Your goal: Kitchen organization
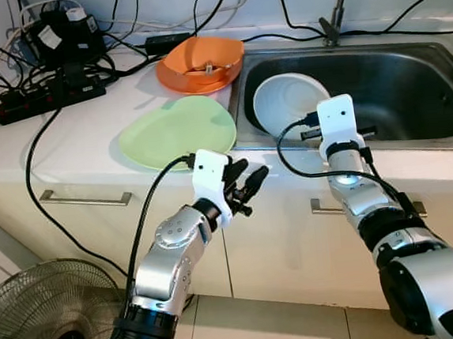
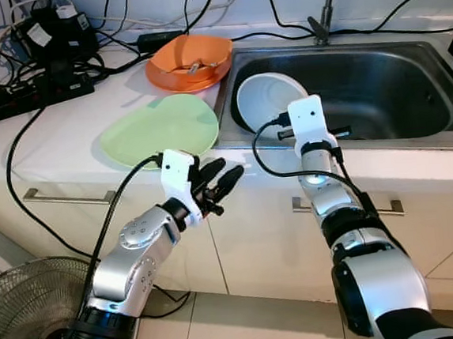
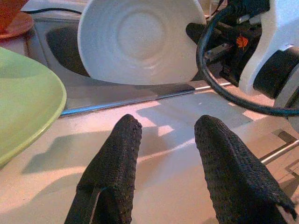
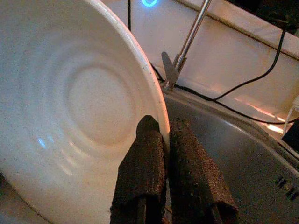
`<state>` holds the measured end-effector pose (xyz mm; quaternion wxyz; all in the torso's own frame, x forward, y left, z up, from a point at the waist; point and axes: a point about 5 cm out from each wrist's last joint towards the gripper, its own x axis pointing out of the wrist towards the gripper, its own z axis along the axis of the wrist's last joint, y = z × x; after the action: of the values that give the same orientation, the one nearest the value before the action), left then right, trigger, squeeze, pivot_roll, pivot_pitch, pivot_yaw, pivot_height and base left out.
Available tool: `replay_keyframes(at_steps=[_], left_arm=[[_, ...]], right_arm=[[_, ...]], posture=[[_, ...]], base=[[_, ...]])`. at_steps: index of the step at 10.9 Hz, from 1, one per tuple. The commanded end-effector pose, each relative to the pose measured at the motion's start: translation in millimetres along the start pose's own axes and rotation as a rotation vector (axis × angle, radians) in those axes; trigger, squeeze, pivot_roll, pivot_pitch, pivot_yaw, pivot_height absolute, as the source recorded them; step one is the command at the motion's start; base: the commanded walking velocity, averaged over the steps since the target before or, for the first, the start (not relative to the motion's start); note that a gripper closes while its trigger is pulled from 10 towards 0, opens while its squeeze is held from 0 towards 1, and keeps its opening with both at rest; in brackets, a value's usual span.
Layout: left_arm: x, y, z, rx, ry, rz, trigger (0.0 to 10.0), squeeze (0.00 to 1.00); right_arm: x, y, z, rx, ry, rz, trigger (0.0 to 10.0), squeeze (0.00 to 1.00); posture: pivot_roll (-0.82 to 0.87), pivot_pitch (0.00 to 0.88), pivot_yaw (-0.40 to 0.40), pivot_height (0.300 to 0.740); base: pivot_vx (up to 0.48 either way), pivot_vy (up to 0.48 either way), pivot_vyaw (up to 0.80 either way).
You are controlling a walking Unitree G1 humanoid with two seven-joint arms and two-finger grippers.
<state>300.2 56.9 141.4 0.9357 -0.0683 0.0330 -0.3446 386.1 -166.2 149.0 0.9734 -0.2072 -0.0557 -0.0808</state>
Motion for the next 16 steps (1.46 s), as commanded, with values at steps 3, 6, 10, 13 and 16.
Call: replay_keyframes(at_steps=[3, 6, 10, 13, 16], left_arm=[[-2.8, -0.9, 0.6, 0.013, 0.004, 0.006, 10.0, 0.00], [-4.1, -1.2, -3.3, 0.013, 0.017, 0.013, 10.0, 0.00], [-4.4, -1.2, -3.8, 0.018, 0.022, 0.015, 10.0, 0.00], [-3.9, -1.0, -3.5, 0.022, 0.022, 0.015, 10.0, 0.00], [-3.6, 0.0, -3.2, 0.025, 0.020, 0.017, 10.0, 0.00]], right_arm=[[4.5, 4.7, 9.1, -0.034, -0.026, 0.018, 10.0, 0.00], [0.6, 12.3, 3.1, -0.049, -0.004, 0.060, 10.0, 0.00], [-1.1, 14.9, 0.4, -0.023, 0.014, 0.070, 10.0, 0.50], [-0.9, 14.6, -0.3, -0.013, 0.023, 0.073, 10.0, 0.00], [-0.7, 15.1, 0.8, 0.006, 0.020, 0.074, 10.0, 1.00]], posture=[[0.12, 0.000, 0.062, 0.740], [0.12, 0.000, 0.063, 0.740], [0.12, 0.000, 0.067, 0.740], [0.12, 0.000, 0.064, 0.740], [0.12, 0.000, 0.066, 0.740]], base=[[0.000, 0.000, 0.00], [0.000, 0.000, 0.00], [0.000, 0.000, 0.00], [0.000, 0.000, 0.00], [0.000, 0.000, 0.00]])
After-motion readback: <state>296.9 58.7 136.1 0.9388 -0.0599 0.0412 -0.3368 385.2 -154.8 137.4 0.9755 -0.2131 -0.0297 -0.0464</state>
